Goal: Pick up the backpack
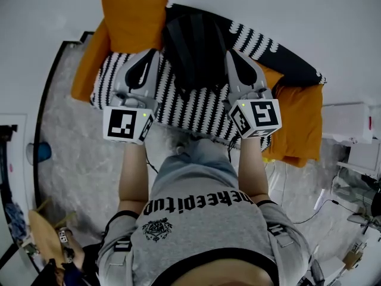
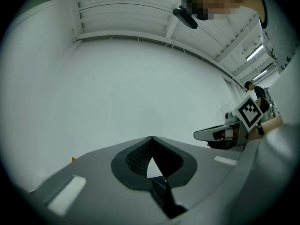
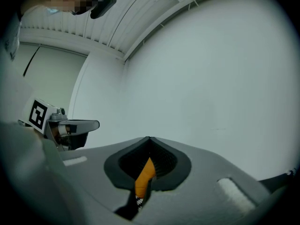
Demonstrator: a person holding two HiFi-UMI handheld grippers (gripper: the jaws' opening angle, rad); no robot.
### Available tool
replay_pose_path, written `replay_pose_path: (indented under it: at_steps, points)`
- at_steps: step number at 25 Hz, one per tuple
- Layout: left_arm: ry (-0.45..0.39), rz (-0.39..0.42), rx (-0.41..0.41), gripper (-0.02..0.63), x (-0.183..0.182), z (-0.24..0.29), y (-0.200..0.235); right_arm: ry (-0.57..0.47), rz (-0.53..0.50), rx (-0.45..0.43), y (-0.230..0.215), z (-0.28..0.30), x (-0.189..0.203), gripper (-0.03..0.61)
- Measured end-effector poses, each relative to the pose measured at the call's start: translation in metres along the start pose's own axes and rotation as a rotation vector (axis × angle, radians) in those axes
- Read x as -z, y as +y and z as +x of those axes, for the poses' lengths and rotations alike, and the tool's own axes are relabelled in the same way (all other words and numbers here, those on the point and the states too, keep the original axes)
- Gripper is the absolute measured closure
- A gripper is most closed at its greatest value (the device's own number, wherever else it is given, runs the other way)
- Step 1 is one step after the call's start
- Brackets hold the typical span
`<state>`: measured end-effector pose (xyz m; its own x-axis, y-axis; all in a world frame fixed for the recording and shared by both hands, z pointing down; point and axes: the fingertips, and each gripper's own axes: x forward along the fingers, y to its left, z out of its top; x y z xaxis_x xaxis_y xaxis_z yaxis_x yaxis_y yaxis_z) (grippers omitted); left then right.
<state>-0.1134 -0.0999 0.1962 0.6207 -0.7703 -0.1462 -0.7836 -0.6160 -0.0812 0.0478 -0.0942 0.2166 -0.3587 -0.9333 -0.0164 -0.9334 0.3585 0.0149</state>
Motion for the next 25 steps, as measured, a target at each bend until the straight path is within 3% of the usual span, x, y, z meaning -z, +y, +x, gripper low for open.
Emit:
replay_pose_path:
  at_steps: [14,25]
  points:
    - [0.017,-0.009,-0.124,0.597,0.019,0.050,0.027,0.032,-0.013,-0.087,-0.049,0.070,0.009,0.575]
    - [0.086,-0.040,-0.190,0.595,0.057,0.074,0.035,0.180,0.039,-0.158,-0.076,0.118,0.076,0.575]
